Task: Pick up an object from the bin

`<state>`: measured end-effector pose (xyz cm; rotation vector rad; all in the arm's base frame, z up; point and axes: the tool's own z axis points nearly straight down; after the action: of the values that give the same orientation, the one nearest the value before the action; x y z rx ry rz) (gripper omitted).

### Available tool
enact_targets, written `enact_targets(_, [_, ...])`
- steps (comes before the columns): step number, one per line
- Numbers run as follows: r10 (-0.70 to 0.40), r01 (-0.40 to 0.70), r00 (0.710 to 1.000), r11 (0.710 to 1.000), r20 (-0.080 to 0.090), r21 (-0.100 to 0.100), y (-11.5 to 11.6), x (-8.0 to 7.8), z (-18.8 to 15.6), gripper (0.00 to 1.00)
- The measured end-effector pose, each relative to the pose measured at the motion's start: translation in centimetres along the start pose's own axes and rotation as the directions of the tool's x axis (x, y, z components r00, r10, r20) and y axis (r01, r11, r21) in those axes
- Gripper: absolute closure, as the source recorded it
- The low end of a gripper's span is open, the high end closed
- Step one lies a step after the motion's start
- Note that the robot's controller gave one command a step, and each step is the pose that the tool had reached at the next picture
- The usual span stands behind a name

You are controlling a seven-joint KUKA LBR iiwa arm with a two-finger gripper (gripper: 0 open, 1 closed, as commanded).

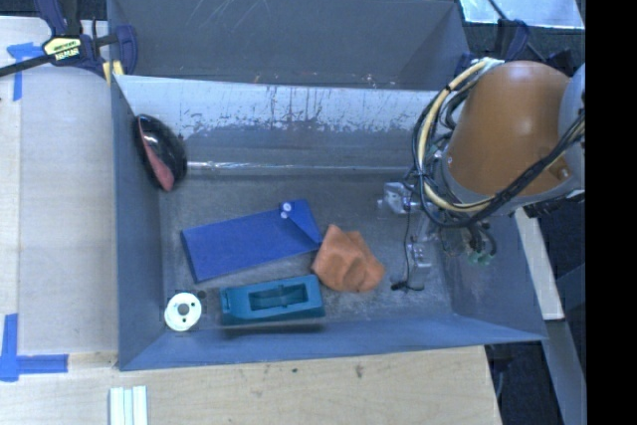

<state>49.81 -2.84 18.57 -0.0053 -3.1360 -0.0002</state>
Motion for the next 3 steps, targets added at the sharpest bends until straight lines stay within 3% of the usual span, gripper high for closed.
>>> enact_targets(1, [-0.001, 0.001, 1.0, 1.0, 0.008, 0.0, 0.0, -0.2, -0.5, 0.0])
enact_targets(2, [-0.008, 0.008, 1.0, 1.0, 0.015, 0.001, 1.5, 0.2, 4.7, 0.0])
enact_targets(3, [-0.02, 0.02, 1.0, 1.0, 0.009, 0.0, 4.2, 0.9, 11.4, 0.0])
